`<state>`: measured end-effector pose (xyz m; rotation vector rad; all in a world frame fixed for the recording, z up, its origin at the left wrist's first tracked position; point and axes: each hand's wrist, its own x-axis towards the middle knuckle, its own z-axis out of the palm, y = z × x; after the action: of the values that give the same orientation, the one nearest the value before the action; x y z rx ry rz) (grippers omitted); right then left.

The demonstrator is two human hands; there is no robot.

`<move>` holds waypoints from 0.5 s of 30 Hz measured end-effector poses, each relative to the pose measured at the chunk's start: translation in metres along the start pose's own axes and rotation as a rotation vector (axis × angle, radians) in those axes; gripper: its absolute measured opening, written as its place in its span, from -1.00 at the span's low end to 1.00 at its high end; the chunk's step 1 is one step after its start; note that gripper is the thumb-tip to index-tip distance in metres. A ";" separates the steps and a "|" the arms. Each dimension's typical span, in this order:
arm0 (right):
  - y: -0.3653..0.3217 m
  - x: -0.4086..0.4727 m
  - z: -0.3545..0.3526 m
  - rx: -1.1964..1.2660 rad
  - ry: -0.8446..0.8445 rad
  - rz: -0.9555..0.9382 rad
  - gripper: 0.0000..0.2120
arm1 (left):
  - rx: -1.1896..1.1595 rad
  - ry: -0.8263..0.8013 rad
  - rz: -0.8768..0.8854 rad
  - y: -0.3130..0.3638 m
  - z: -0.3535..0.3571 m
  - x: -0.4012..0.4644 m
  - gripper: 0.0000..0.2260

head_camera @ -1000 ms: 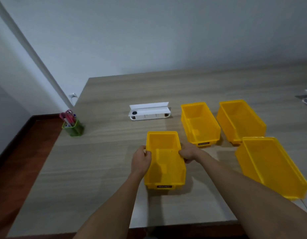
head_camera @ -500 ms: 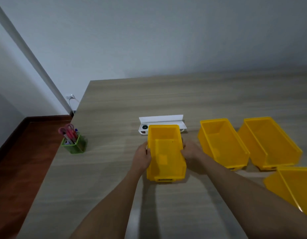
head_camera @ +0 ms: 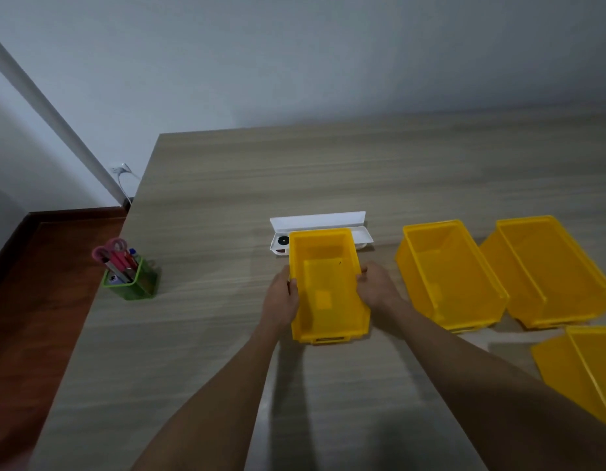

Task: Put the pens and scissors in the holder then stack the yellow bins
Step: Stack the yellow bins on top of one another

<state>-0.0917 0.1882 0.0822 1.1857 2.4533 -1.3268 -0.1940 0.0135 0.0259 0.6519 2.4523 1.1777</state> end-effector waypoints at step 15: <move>0.039 0.018 -0.080 -0.482 0.205 -0.285 -0.44 | 0.525 0.115 0.011 0.120 0.047 0.009 -0.46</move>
<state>-0.0580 0.2711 0.0976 0.9122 2.9382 -0.6099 -0.1480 0.1146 0.0919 0.7497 2.8824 0.5765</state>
